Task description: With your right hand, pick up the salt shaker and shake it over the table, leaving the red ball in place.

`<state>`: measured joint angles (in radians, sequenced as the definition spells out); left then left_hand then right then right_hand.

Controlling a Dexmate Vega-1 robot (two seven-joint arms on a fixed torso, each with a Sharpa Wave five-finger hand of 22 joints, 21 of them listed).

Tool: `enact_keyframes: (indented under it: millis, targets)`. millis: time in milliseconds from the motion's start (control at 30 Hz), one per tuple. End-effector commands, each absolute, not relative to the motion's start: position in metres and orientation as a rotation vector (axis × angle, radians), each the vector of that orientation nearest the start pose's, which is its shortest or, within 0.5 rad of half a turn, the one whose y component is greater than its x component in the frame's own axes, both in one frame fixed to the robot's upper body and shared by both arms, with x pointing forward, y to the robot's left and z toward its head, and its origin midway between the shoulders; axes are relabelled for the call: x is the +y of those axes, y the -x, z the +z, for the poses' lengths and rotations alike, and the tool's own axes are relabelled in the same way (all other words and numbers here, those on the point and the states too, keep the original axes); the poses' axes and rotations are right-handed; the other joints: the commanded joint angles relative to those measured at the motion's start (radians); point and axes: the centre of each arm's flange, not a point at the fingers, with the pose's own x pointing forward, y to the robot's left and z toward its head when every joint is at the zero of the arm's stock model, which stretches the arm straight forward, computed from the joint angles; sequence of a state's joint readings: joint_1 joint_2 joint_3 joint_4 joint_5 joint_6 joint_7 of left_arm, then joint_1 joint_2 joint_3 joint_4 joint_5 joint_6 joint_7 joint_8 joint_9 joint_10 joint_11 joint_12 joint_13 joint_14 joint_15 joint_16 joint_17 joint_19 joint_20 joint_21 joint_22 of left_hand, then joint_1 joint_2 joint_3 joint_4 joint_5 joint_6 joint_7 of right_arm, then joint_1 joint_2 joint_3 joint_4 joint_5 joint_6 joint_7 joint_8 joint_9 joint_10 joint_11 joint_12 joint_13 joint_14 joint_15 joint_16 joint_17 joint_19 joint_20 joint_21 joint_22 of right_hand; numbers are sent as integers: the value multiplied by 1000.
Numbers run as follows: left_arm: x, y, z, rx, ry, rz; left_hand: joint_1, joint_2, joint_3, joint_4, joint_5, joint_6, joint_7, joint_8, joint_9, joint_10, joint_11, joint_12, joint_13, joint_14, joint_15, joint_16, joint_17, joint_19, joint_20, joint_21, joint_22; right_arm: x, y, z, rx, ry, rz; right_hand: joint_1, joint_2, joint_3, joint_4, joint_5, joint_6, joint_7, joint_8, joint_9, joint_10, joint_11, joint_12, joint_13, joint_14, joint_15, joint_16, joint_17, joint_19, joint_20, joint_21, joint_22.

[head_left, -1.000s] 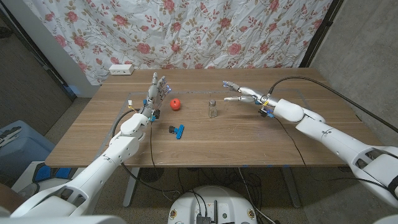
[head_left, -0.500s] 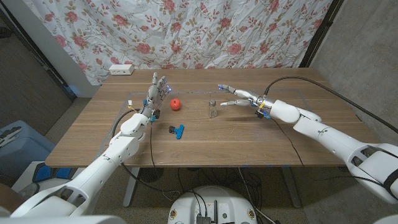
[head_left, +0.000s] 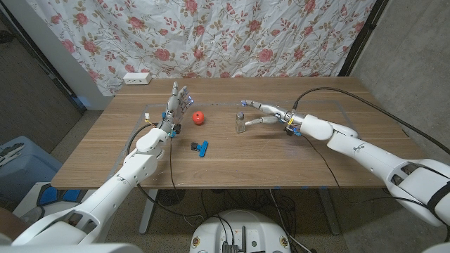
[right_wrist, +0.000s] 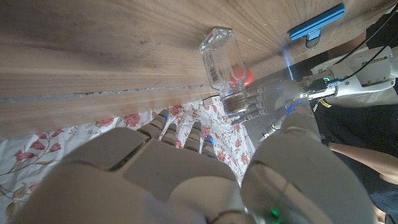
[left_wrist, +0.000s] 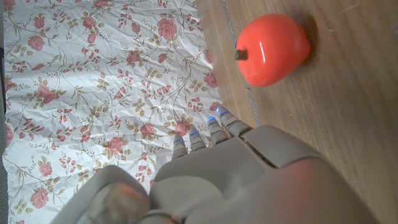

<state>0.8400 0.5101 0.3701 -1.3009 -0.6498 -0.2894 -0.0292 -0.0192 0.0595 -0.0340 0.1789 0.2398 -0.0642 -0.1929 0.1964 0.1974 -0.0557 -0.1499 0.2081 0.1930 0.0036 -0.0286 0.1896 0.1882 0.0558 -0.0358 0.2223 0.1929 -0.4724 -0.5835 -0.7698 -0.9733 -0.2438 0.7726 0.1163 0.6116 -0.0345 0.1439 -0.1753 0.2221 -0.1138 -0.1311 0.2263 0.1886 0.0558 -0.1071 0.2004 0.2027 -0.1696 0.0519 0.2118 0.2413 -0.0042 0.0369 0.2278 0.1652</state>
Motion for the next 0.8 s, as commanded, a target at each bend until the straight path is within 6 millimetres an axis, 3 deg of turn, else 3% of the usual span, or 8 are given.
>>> enact_keyframes:
  millis: [33, 800]
  targets:
    - [290, -653, -27, -593, 42, -207, 0, 101, 2, 7, 7, 1, -7, 4, 6, 2, -5, 4, 3, 2, -105, 5, 6, 9, -24, 5, 5, -181, -657, -22, -874, 1198, 608, 27, 2, 14, -2, 9, 20, -3, 11, 5, 20, -5, 13, 2, 5, -6, 14, 0, 21, 2, -6, 3]
    - [290, -653, -27, -593, 42, -206, 0, 101, 2, 8, 7, 1, -7, 4, 6, 2, -5, 4, 3, 2, -106, 5, 6, 9, -24, 5, 5, -175, -670, -27, -872, 1215, 608, 117, -6, 46, -3, 21, 101, -14, 44, 8, 82, -26, 22, 4, 54, -35, 29, -11, 85, -3, -9, 3]
